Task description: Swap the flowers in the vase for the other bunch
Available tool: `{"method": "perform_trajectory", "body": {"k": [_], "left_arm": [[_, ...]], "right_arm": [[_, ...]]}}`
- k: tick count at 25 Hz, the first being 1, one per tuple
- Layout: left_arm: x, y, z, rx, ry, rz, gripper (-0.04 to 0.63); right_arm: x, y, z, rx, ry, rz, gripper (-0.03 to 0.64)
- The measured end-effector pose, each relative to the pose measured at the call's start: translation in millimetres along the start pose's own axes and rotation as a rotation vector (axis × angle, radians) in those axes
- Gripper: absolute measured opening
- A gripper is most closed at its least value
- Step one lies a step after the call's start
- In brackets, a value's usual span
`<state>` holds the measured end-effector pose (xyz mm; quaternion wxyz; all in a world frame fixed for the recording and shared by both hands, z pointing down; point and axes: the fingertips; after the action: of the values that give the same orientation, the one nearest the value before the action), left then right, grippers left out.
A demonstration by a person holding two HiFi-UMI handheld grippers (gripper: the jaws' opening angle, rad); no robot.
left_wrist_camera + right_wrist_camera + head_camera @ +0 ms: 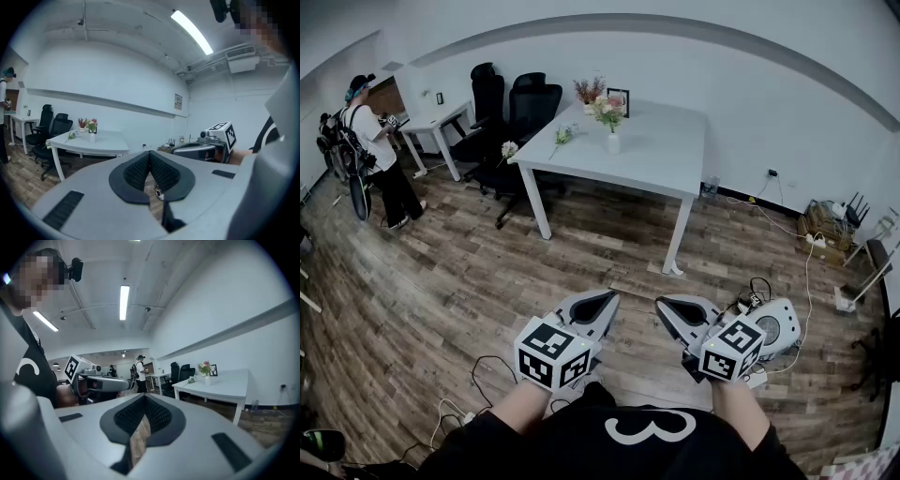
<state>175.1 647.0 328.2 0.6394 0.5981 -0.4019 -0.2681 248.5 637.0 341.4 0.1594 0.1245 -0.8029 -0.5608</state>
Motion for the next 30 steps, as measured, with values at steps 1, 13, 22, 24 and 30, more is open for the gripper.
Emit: {"method": "perform_trajectory", "body": {"k": [1,13,22,24,30], "left_arm": [[0.4,-0.4,-1.5,-0.005,0.003,-0.004,0.011],[9.9,-4.7,-10.1,-0.032,0.025,-0.018,0.011],[30.9,3.0,11.7,-0.053,0.033,-0.018,0.011],[42.5,10.5,24.1,-0.058,0.031,-0.013,0.011],[84.1,37.3,81.6,-0.117,0.048,0.009,0.011]], "right_arm": [[-2.1,-1.1,-0.5,0.007,-0.002,-0.004,0.008],[-17.6,-11.4,-11.6,0.059,0.001,-0.053,0.008],[-0.6,-8.8,-34.8,0.159,-0.046,-0.097,0.008],[10.8,-1.6,-46.1,0.186,-0.07,-0.093,0.008],[64.0,14.9,-102.5,0.235,-0.046,-0.053,0.008]]}}
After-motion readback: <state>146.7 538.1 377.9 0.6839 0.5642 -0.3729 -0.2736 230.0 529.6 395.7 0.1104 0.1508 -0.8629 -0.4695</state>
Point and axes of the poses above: the fingertips, and each gripper's own axes: x forward along the fingers, z to its left, y out of its underside, and after that the axes turned 10 degrees about x, right-handed
